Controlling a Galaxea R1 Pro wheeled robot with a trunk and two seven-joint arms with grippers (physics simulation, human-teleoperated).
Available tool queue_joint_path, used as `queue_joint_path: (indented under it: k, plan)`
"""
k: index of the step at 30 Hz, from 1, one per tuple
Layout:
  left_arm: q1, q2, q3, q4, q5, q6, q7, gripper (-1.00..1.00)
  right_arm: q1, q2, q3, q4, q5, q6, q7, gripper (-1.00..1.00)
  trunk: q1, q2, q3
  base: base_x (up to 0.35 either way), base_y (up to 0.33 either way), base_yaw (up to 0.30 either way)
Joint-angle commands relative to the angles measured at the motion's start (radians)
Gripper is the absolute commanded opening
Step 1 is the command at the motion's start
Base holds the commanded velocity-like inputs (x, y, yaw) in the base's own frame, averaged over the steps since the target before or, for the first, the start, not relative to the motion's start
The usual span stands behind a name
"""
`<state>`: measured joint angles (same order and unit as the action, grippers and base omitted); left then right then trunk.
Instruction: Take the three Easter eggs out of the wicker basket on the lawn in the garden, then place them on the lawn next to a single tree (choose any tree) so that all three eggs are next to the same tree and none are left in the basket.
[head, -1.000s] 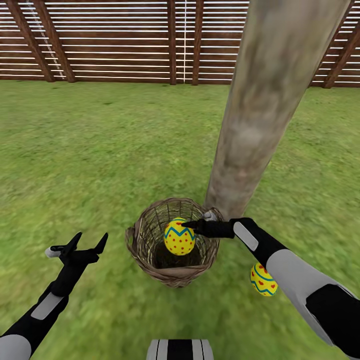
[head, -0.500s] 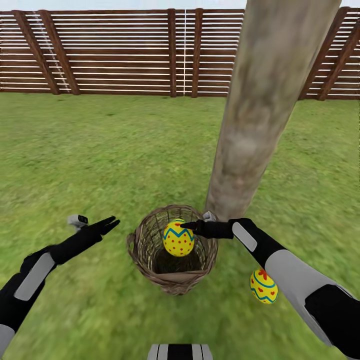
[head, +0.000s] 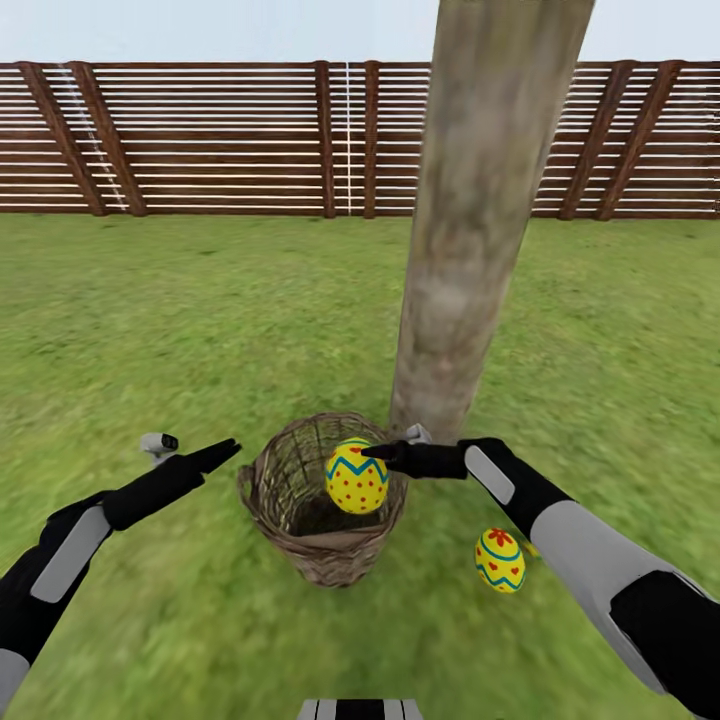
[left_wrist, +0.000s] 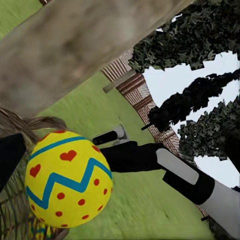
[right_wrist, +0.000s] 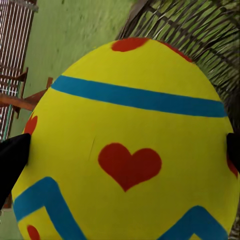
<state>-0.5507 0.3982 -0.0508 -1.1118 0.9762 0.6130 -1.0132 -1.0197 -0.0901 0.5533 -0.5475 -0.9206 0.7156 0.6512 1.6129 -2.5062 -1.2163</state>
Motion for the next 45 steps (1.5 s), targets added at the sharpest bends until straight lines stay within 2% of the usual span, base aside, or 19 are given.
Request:
queue_joint_path:
  k: [1,5,7,12,15,19,25,26,31,35,36,39,41,42,43,45]
  plan:
    - [0.001,0.001,-0.001,-0.001,0.009,0.006,-0.005,1.0,0.001,-0.002,0.004,0.0,-0.006,0.001,0.011,-1.0,0.0,0.0,0.0,-0.003,-0.001,-0.25]
    - [0.002,0.001,0.002,0.002,0.004,0.0,-0.063,1.0,0.004,-0.009,0.001,0.015,-0.006,0.001,0.149,-1.0,0.0,0.0,0.004,-0.001,0.0,-0.25]
    - [0.003,0.001,0.002,0.002,0.003,-0.001,-0.07,1.0,0.006,-0.016,0.001,0.016,-0.006,0.001,0.172,-1.0,0.0,0.0,0.006,0.0,0.0,-0.25]
    - [0.003,0.001,0.002,0.004,0.003,0.0,-0.073,1.0,0.023,-0.067,-0.004,0.014,-0.007,-0.001,0.279,-1.0,0.0,0.0,0.011,0.0,0.0,-0.25]
    - [0.003,0.001,0.002,0.007,0.004,0.0,-0.073,1.0,0.024,-0.085,-0.016,0.015,-0.009,-0.001,0.326,-1.0,0.0,0.0,0.013,0.0,0.0,-0.25]
    - [0.003,0.001,0.003,0.007,0.006,0.0,-0.074,1.0,0.024,-0.132,-0.023,0.015,-0.01,-0.001,0.343,-1.0,0.0,0.0,0.017,0.0,0.0,-0.25]
    - [0.003,0.001,0.003,0.006,0.007,0.001,-0.098,1.0,0.024,-0.157,-0.028,0.023,-0.01,-0.008,0.342,-1.0,0.0,0.0,0.023,0.0,0.0,-0.25]
    - [0.003,0.0,0.002,0.007,0.007,0.002,-0.113,1.0,0.025,-0.168,-0.027,0.029,-0.01,-0.01,0.34,-1.0,0.0,0.0,0.024,0.0,0.0,-0.25]
    - [0.005,-0.036,-0.006,0.009,0.006,0.003,-0.117,1.0,0.028,-0.168,-0.021,0.199,0.005,-0.089,0.311,-1.0,0.0,0.0,0.029,0.0,0.0,-0.25]
    - [0.005,-0.071,-0.008,0.01,0.002,0.001,-0.115,1.0,0.06,-0.167,-0.019,0.235,0.032,-0.103,0.178,-1.0,0.0,0.0,0.032,0.0,0.0,-0.259]
    - [0.005,-0.083,-0.031,0.01,0.001,0.0,-0.114,1.0,0.067,-0.168,-0.019,0.238,0.033,-0.104,0.145,-1.0,0.0,0.0,0.032,0.0,0.0,-0.277]
    - [0.006,-0.096,-0.087,0.01,0.001,-0.005,-0.116,1.0,0.079,-0.174,-0.019,0.25,0.034,-0.111,0.05,-1.0,0.0,0.0,0.031,0.0,0.0,-0.259]
    - [0.006,-0.126,-0.145,0.01,-0.001,-0.012,-0.114,1.0,0.081,-0.173,-0.02,0.251,0.033,-0.155,0.001,-1.0,0.0,0.0,0.029,0.0,0.0,-0.174]
    - [0.006,-0.129,-0.161,0.01,-0.002,-0.015,-0.113,1.0,0.081,-0.173,-0.021,0.252,0.033,-0.162,-0.005,-1.0,0.0,0.0,0.027,0.0,0.0,-0.166]
    - [0.006,-0.13,-0.191,0.009,-0.002,-0.017,-0.112,1.0,0.083,-0.171,-0.021,0.252,0.033,-0.169,-0.011,-1.0,0.0,0.0,0.026,0.0,0.0,-0.165]
    - [0.006,-0.132,-0.213,0.01,-0.002,-0.019,-0.11,1.0,0.084,-0.171,-0.021,0.251,0.033,-0.177,-0.017,-1.0,0.0,0.0,0.023,0.0,0.0,-0.164]
